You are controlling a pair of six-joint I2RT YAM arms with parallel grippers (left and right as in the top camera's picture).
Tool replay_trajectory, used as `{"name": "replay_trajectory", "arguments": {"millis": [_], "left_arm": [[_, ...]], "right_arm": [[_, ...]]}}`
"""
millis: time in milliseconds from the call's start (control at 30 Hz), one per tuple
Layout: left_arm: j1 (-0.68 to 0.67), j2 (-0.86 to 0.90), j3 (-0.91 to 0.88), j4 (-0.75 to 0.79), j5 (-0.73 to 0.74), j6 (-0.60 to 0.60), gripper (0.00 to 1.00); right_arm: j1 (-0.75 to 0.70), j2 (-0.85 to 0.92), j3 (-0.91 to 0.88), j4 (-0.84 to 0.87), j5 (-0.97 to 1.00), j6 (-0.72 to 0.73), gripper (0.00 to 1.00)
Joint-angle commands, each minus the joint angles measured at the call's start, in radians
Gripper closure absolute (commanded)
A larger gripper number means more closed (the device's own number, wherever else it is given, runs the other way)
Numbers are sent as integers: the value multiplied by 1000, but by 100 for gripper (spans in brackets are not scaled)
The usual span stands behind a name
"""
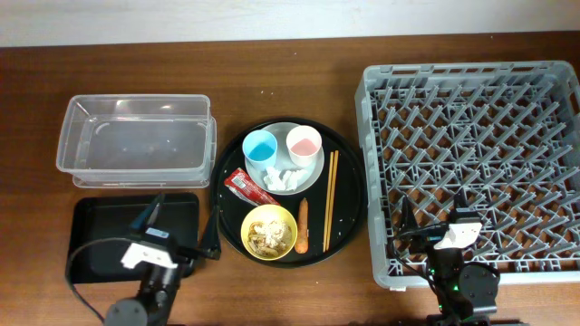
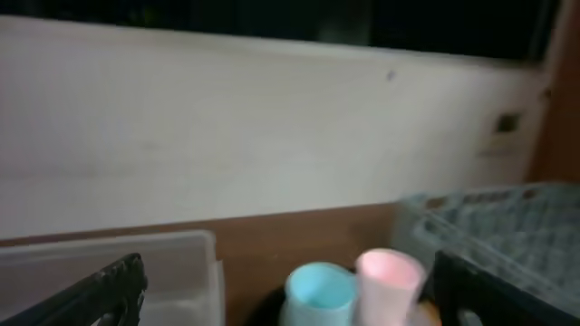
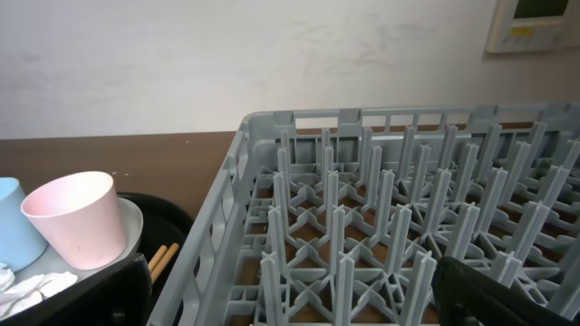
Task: Sort waste into correct bins and load items into the dishwasher rack
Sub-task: 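Reach the left gripper to the yellow noodle bowl and grasp its rim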
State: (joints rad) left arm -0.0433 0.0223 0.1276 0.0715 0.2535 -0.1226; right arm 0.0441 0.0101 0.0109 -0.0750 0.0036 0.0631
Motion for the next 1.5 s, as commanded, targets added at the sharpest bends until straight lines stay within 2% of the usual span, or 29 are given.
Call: {"name": "replay_trajectory", "arguments": {"millis": [0, 133, 167, 300, 467, 500, 533, 567, 600, 700, 733, 767, 800, 900, 933, 1067, 1100, 1167, 1233, 1467], "left_arm": [[2, 90, 269, -103, 71, -101, 1], [2, 396, 666, -475, 128, -101, 0], [2, 558, 839, -645, 185, -101, 1], [-51, 929, 1151, -991, 284, -101, 1], [-92, 1209, 1187, -1016, 426, -101, 1], [-93, 1250, 1187, -1016, 433, -103, 7], [-104, 1283, 1187, -1016, 431, -121, 35], [-142, 1341, 1186, -1017, 431, -146, 49], [-182, 1376, 1186, -1017, 410, -148, 68], [-360, 1458, 1186, -1016, 167, -229, 92], [-391, 1466, 1186, -1016, 119, -241, 97], [-478, 1484, 1186, -1020, -18, -277, 99], [-552, 1492, 1186, -1029, -128, -312, 99], [-684, 1498, 1185, -1036, -227, -336, 99], [-736, 1500, 1184, -1036, -241, -337, 92], [-835, 1515, 1182, -1066, -370, -337, 83], [-840, 1519, 1182, -1080, -399, -337, 79], [-840, 1526, 1179, -1083, -402, -337, 78], [-840, 1558, 1167, -1081, -449, -391, 73], [-840, 1743, 1162, -1082, -461, -404, 71]], "right_arm": [[8, -5, -5, -7, 9, 2, 2], [8, -5, -5, -7, 9, 2, 2], [8, -5, -5, -7, 9, 2, 2], [8, -5, -5, -7, 9, 2, 2], [8, -5, -5, -7, 9, 2, 2], [8, -5, -5, -7, 9, 2, 2], [8, -5, -5, -7, 9, 2, 2], [8, -5, -5, -7, 9, 2, 2], [8, -5, -5, -7, 9, 2, 2], [8, -5, -5, -7, 9, 2, 2], [8, -5, -5, -7, 9, 2, 2], [8, -5, -5, -7, 9, 2, 2], [8, -5, -5, -7, 9, 2, 2], [8, -5, -5, -7, 9, 2, 2], [8, -5, -5, -7, 9, 2, 2], [8, -5, -5, -7, 9, 2, 2], [8, -5, -5, -7, 9, 2, 2], [8, -5, -5, -7, 9, 2, 2], [8, -5, -5, -7, 9, 2, 2], [8, -5, -5, -7, 9, 2, 2]]}}
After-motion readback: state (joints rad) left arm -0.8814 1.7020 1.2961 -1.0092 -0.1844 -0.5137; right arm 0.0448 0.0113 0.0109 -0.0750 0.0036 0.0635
